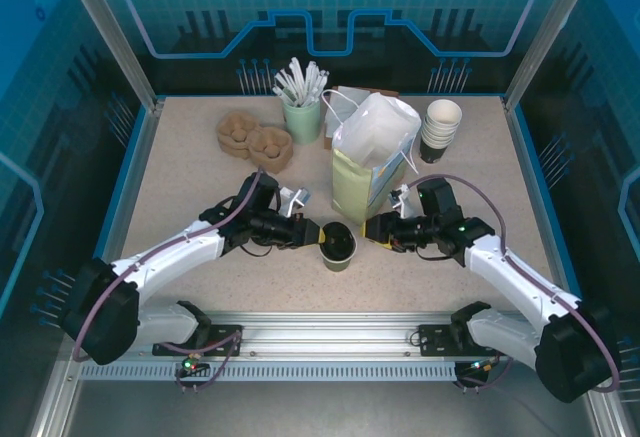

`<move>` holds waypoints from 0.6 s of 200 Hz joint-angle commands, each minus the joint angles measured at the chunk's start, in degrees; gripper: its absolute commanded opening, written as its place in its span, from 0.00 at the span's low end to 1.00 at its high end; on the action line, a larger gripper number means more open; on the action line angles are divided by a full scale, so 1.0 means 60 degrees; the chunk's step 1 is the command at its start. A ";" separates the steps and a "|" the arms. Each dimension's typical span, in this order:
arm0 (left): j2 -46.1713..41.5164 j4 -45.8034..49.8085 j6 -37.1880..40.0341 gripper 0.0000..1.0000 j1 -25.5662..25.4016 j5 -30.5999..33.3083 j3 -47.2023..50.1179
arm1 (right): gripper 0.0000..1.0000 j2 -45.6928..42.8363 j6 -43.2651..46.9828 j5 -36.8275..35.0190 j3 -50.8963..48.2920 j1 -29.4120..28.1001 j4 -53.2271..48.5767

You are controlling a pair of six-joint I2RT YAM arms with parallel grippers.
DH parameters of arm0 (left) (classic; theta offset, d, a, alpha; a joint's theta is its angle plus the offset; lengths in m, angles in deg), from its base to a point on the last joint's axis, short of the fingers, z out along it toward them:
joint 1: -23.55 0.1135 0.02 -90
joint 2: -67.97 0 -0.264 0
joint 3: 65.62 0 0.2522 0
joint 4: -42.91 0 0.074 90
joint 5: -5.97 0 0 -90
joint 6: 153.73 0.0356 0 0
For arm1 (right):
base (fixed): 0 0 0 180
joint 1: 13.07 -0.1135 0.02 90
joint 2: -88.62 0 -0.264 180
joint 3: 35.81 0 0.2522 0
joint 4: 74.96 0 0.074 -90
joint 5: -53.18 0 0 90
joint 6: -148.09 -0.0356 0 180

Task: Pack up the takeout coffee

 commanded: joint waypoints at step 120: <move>0.0410 -0.0357 -0.0168 0.29 0.0190 -0.0366 0.0433 | 0.54 0.0325 -0.0113 -0.0316 0.0015 -0.0488 0.0260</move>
